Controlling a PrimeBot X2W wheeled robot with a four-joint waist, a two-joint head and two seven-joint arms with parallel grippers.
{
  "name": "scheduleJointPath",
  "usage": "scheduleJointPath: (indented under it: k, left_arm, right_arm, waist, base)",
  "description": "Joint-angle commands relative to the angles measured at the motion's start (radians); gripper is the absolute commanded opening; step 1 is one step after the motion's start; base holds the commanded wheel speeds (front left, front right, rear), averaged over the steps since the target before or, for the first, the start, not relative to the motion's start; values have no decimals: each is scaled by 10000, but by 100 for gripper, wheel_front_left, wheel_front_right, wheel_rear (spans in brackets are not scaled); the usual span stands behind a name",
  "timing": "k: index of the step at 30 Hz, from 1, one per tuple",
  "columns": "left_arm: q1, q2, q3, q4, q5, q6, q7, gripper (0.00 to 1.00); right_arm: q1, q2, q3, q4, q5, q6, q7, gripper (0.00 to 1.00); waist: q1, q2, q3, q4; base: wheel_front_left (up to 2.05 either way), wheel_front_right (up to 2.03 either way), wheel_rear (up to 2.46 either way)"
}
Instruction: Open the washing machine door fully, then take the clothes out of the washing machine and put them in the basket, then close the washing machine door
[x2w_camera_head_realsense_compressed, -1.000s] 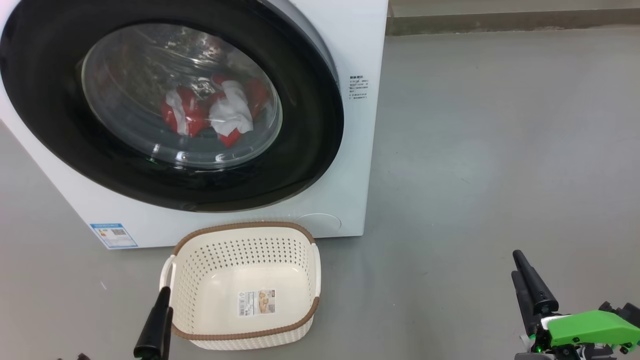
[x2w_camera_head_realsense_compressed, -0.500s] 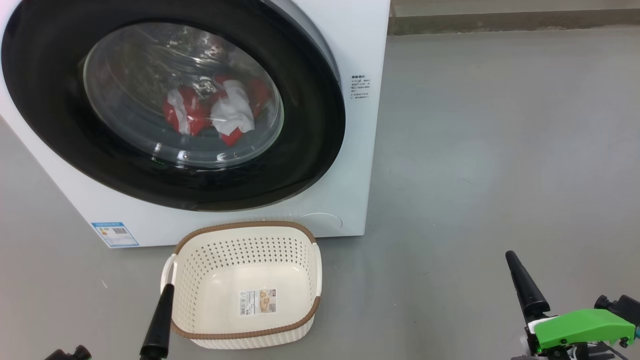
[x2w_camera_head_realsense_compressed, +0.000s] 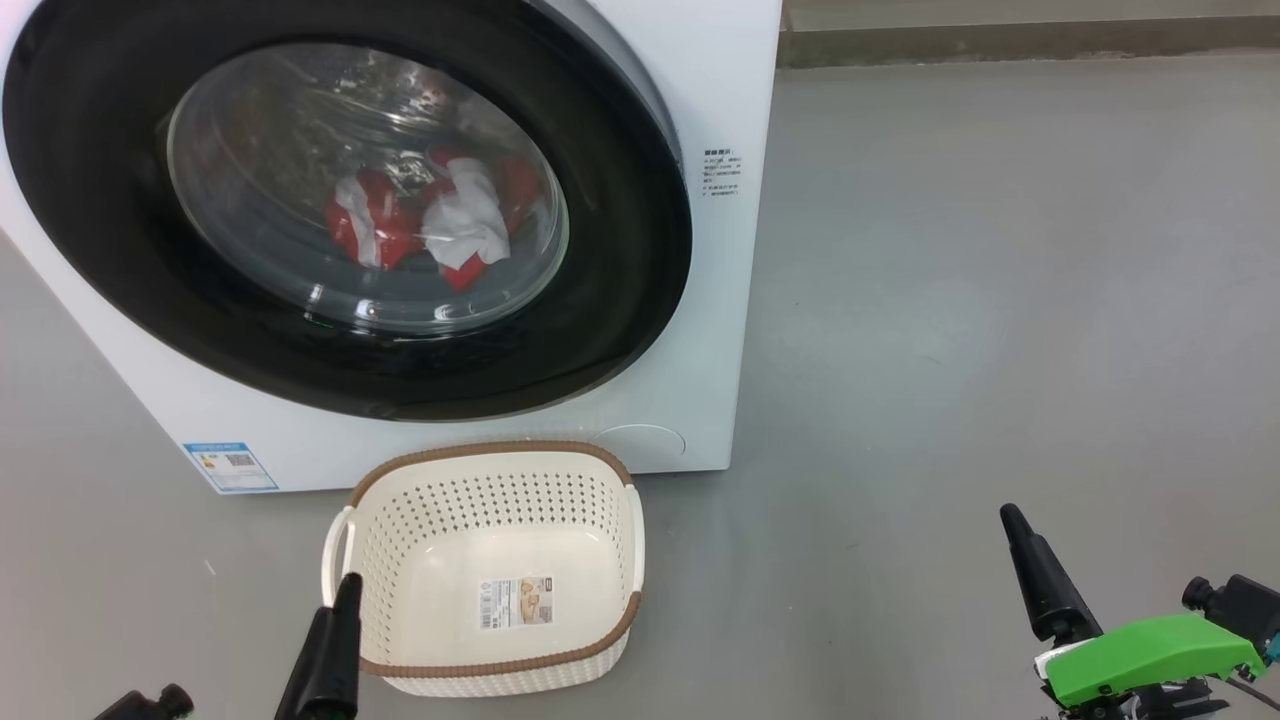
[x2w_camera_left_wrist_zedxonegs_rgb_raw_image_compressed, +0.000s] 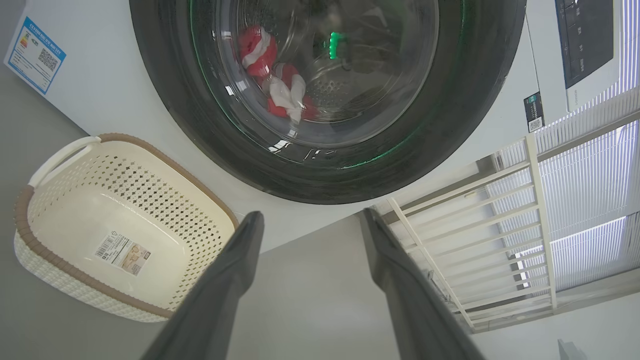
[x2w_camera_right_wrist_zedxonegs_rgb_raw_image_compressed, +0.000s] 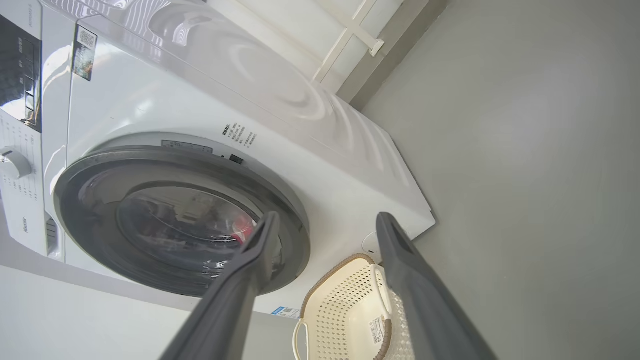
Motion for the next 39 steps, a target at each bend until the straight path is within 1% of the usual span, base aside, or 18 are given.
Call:
scheduleJointPath:
  k: [1, 19, 20, 39]
  left_arm:
    - [-94, 159, 114, -354, 363, 82, -118, 100]
    - [22, 179, -14, -632, 2764, 350, -651, 100]
    - [36, 181, -24, -661, 3018, 375, -710, 100]
    - [152, 203, -64, -909, 5272, 546, -1272, 100]
  right_arm:
    - [-201, -219, 161, -293, -343, 2, -116, 100]
    - [-116, -374, 405, -387, -2495, 3, -645, 100]
    - [-101, -398, 429, -388, -2751, 3, -704, 100]
    - [-21, -558, 663, -516, -4762, 4, -1262, 100]
  waist:
    - [-1, 0, 3, 1]
    - [-1, 0, 28, -2]
    - [-1, 0, 30, -1]
    - [-1, 0, 87, 2]
  base:
    - [0, 0, 0]
    - [0, 0, 0]
    - [0, 0, 0]
    - [0, 0, 0]
